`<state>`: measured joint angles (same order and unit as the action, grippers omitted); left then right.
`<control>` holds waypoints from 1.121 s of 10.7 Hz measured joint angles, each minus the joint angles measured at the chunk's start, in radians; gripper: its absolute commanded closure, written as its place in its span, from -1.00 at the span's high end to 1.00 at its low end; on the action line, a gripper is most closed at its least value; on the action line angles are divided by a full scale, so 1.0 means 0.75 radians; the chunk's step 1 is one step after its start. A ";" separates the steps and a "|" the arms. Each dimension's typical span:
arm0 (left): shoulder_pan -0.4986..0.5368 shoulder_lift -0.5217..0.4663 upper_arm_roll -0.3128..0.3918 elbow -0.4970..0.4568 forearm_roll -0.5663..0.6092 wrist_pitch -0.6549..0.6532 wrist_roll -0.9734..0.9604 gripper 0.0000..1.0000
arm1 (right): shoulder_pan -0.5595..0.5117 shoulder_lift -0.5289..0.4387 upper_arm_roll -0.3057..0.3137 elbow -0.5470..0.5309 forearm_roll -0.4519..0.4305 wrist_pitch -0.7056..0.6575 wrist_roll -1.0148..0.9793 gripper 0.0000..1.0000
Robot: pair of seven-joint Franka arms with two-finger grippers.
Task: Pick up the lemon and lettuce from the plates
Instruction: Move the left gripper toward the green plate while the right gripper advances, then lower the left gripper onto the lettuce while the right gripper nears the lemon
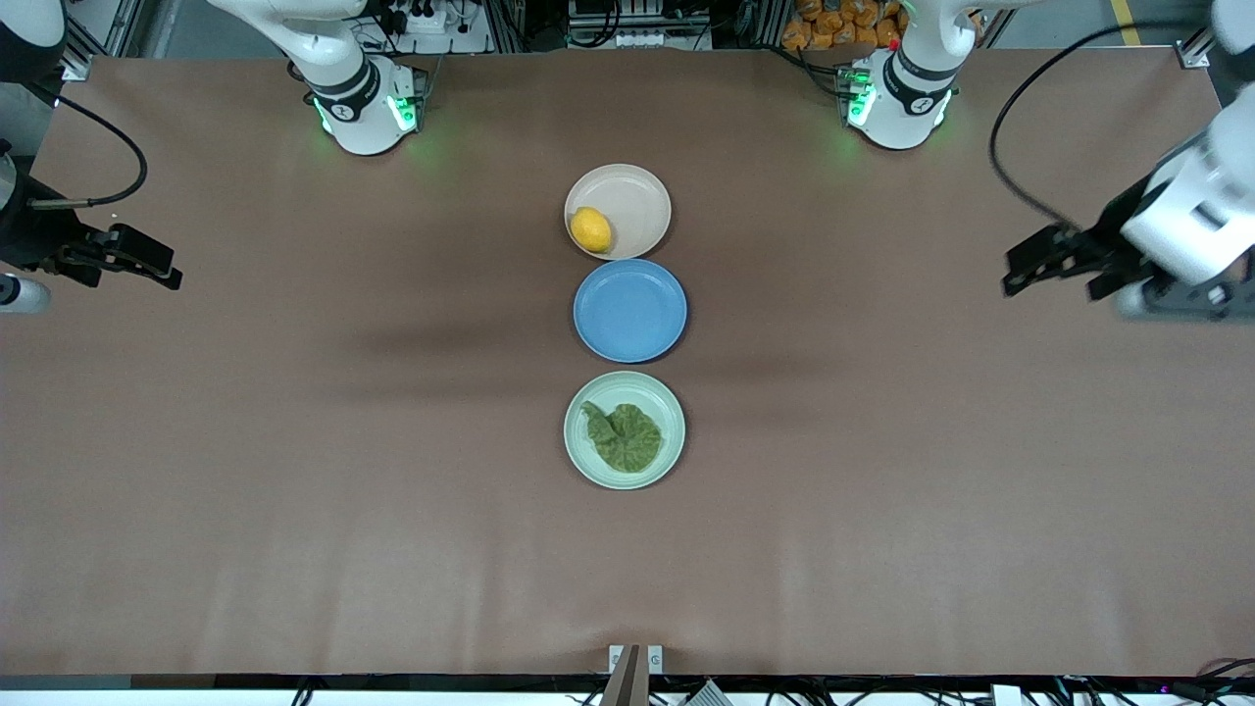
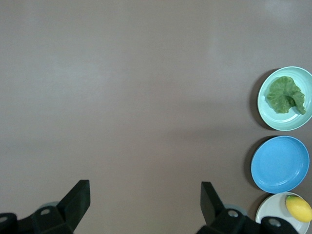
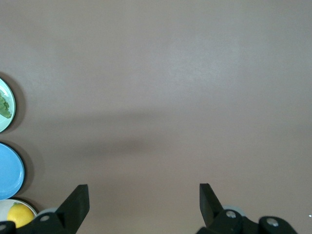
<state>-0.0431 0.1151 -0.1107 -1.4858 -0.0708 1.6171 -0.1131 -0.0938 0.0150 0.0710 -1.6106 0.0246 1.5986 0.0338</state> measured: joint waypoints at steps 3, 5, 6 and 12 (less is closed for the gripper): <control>-0.114 0.138 -0.005 -0.010 -0.001 0.125 0.000 1.00 | 0.005 0.001 0.007 -0.023 0.002 -0.019 -0.011 1.00; -0.182 0.221 -0.006 -0.011 -0.010 0.248 -0.017 1.00 | 0.029 0.001 0.017 -0.113 0.063 -0.027 -0.013 1.00; -0.220 0.270 -0.007 -0.012 -0.023 0.331 -0.044 1.00 | 0.040 0.001 0.018 -0.174 0.135 -0.025 -0.013 1.00; -0.499 0.606 -0.009 -0.010 -0.031 0.943 -0.109 1.00 | 0.153 -0.015 0.020 -0.377 0.194 0.059 -0.001 1.00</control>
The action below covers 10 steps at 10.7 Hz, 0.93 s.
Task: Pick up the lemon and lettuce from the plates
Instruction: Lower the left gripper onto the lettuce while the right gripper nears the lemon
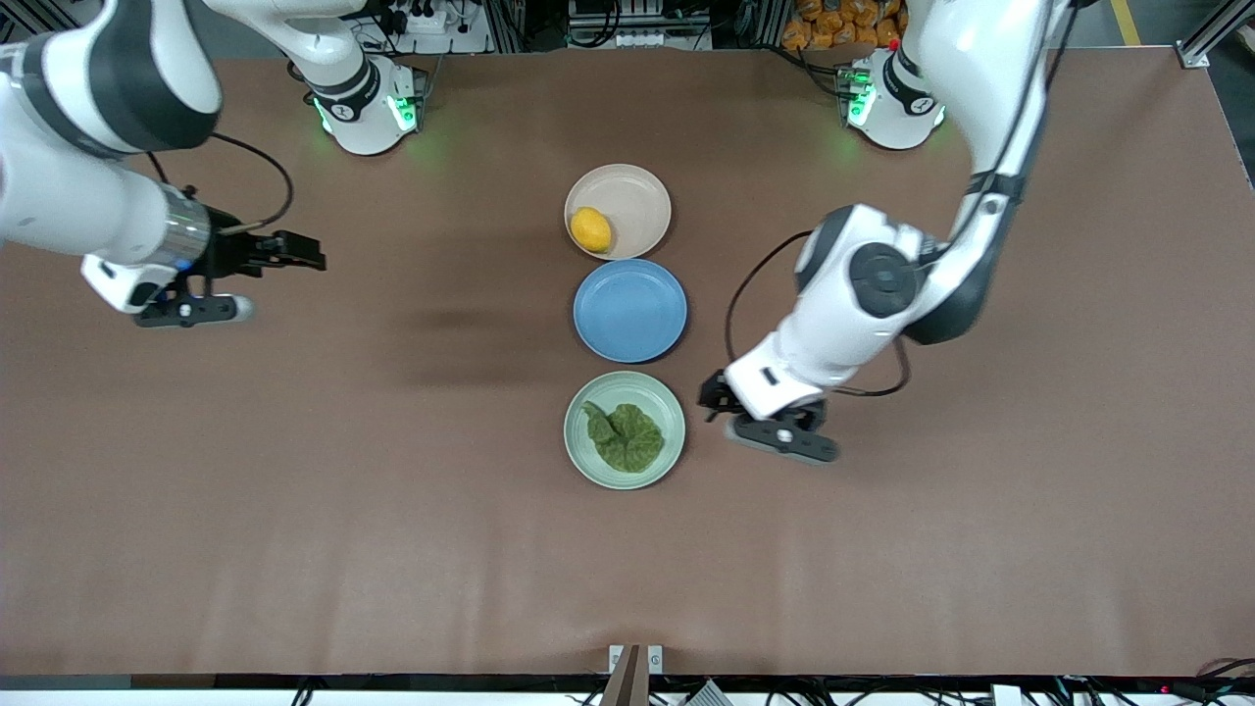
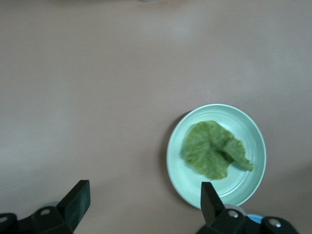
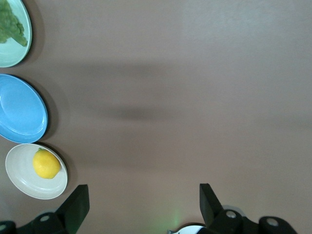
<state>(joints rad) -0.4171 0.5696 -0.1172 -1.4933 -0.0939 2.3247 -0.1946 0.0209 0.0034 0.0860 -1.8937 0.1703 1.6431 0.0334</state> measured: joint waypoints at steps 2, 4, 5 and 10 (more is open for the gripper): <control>-0.077 0.085 0.001 0.001 0.000 0.157 0.000 1.00 | 0.052 -0.025 0.001 -0.116 0.003 0.105 0.024 1.00; -0.140 0.175 0.005 0.012 0.000 0.293 0.000 1.00 | 0.122 -0.043 0.003 -0.189 0.006 0.152 0.087 1.00; -0.164 0.214 0.007 0.022 0.000 0.340 0.000 1.00 | 0.168 -0.047 0.004 -0.213 0.023 0.173 0.116 1.00; -0.199 0.318 0.014 0.040 0.000 0.454 0.000 1.00 | 0.442 -0.045 0.008 -0.423 0.107 0.433 0.256 1.00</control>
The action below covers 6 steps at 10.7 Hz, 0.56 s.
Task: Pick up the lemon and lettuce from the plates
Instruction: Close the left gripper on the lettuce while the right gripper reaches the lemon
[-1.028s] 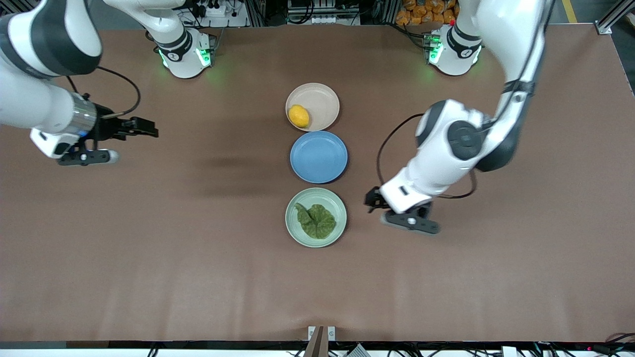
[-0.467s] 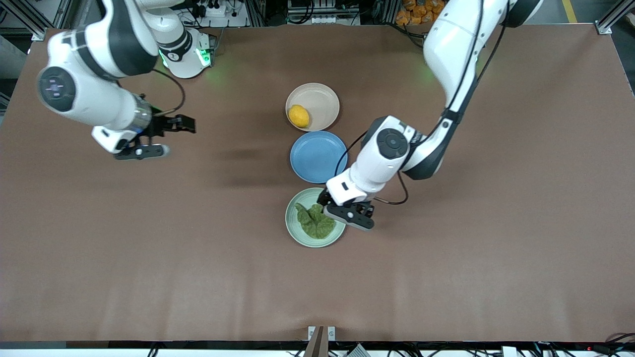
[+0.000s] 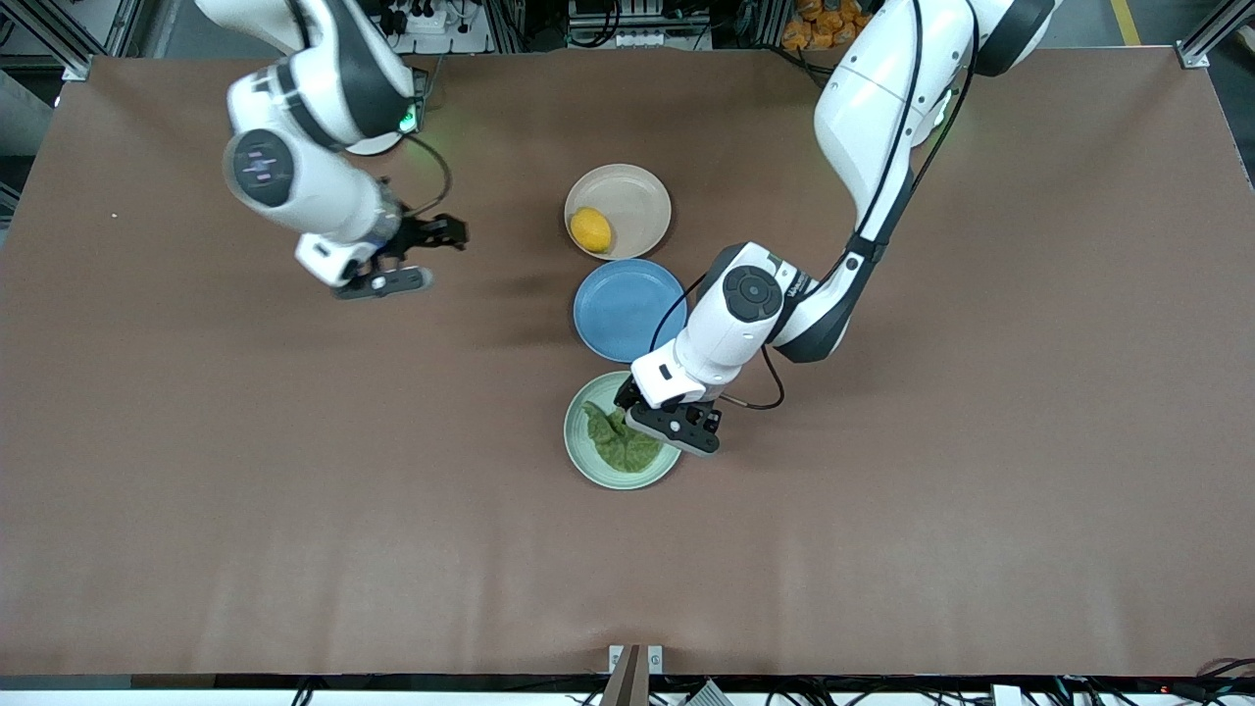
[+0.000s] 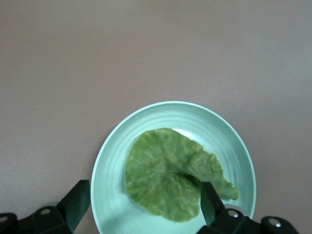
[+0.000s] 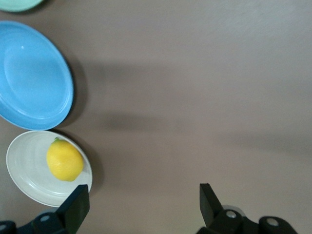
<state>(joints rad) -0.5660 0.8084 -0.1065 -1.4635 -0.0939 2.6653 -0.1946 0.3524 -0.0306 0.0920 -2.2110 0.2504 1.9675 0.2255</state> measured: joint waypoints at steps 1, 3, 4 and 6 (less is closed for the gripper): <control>-0.001 0.016 0.000 0.001 0.000 0.019 0.001 1.00 | 0.071 0.006 0.001 -0.013 0.001 0.031 0.064 1.00; -0.033 0.051 0.016 0.007 0.000 0.066 0.002 1.00 | 0.211 0.048 0.003 -0.022 0.002 0.120 0.194 1.00; -0.072 0.071 0.043 0.015 0.000 0.081 0.002 1.00 | 0.276 0.085 0.003 -0.026 0.002 0.173 0.247 1.00; -0.153 0.100 0.091 0.027 0.000 0.091 -0.006 0.92 | 0.378 0.169 0.003 -0.032 0.002 0.264 0.331 1.00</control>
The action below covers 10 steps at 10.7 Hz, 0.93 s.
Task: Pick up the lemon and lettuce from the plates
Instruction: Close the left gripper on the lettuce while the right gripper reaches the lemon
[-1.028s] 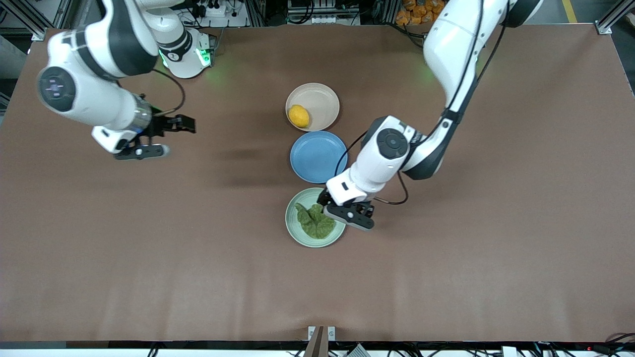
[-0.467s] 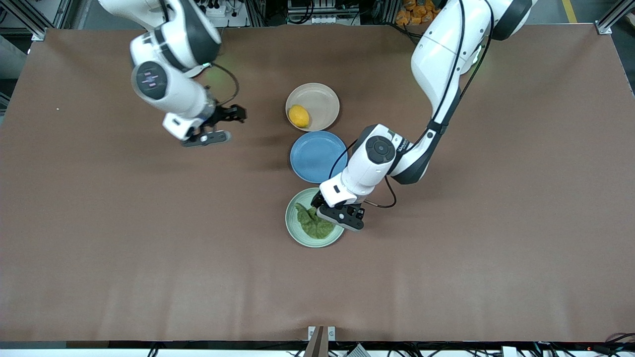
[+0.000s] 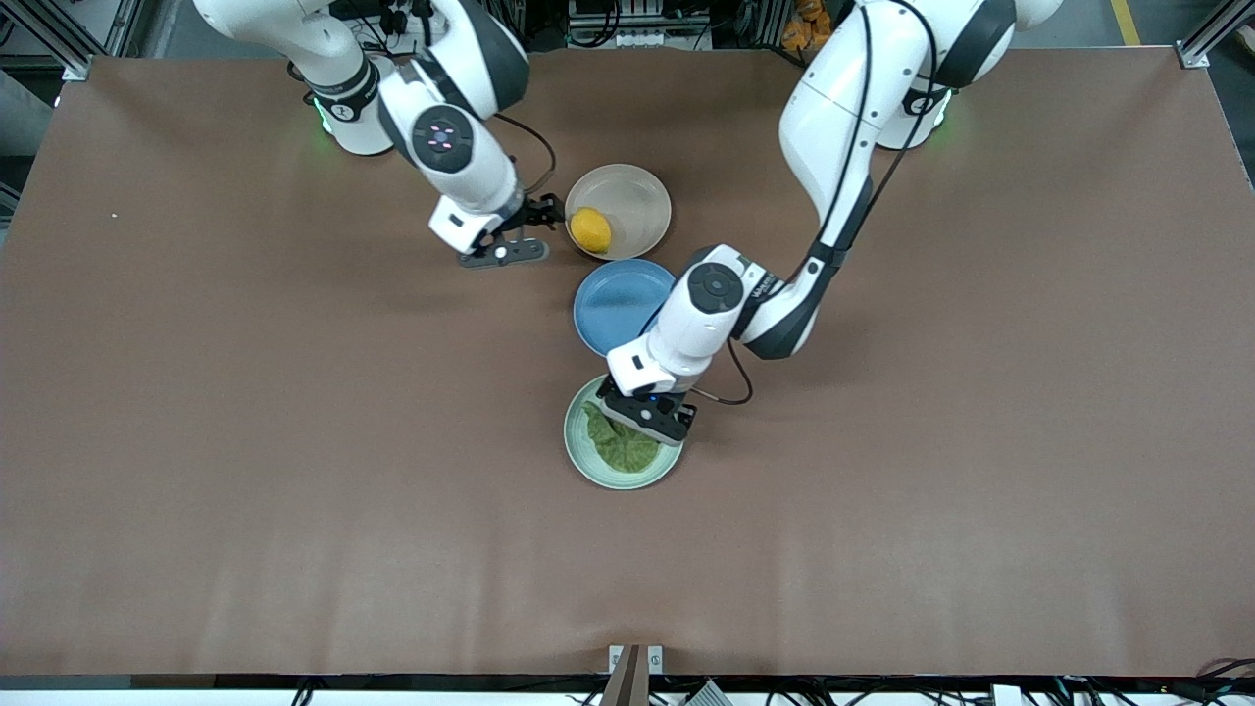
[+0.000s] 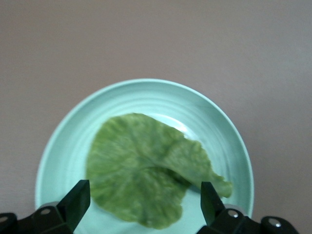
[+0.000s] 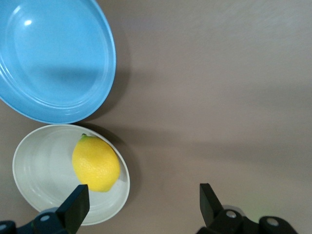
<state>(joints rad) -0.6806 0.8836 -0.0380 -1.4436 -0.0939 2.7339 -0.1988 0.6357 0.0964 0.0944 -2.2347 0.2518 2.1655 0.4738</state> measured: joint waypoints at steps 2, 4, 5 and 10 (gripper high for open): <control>-0.034 0.017 0.016 0.003 0.000 0.001 -0.005 0.60 | 0.063 0.069 -0.001 -0.001 0.000 0.061 0.081 1.00; -0.061 0.044 0.052 0.003 0.000 0.002 -0.005 0.20 | 0.085 0.102 -0.001 -0.001 0.000 0.085 0.136 1.00; -0.075 0.059 0.074 0.004 0.000 0.004 -0.005 -0.25 | 0.085 0.115 -0.002 0.000 0.000 0.094 0.159 1.00; -0.091 0.064 0.101 0.026 0.000 0.012 -0.025 -1.00 | 0.193 0.225 -0.001 0.000 0.000 0.258 0.344 1.00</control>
<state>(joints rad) -0.7489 0.9315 0.0378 -1.4243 -0.0939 2.7430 -0.2173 0.7808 0.2650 0.0935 -2.2347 0.2521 2.3592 0.7320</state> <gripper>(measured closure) 0.819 0.000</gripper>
